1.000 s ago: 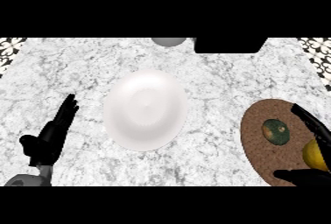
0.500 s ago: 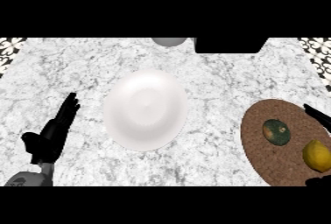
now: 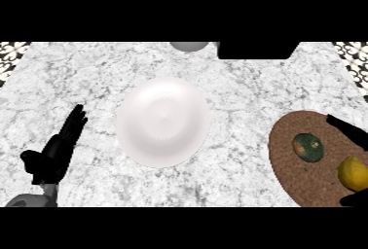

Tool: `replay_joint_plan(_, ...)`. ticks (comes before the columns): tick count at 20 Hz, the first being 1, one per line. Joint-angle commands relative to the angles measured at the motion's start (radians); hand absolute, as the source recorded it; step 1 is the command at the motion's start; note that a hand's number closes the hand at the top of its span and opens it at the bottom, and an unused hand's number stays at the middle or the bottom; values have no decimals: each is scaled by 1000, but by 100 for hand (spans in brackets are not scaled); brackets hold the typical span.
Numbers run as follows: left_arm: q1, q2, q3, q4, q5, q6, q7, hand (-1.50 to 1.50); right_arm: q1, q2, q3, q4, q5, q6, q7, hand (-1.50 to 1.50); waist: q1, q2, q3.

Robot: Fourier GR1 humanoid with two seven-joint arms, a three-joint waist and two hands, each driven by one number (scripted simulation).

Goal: Pick the squash from the placemat and place it in the plate

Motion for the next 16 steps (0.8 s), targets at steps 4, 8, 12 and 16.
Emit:
replay_joint_plan(4,-11,-31,27,106,-34,-49,-74,0,-63,33,32,81,165,32,55,-150,1,2,0)
replay_joint_plan(8,-42,-68,46,86,-68,-41,-21,0,-130,97,12,94,199,110,93,-150,-1,1,0)
replay_joint_plan(12,-12,-68,80,1,-89,-59,26,0,-129,149,-28,111,256,138,69,-150,-1,0,0)
replay_joint_plan(16,22,-111,55,40,-125,-48,-53,0,-193,200,20,305,381,30,-4,-150,5,2,1)
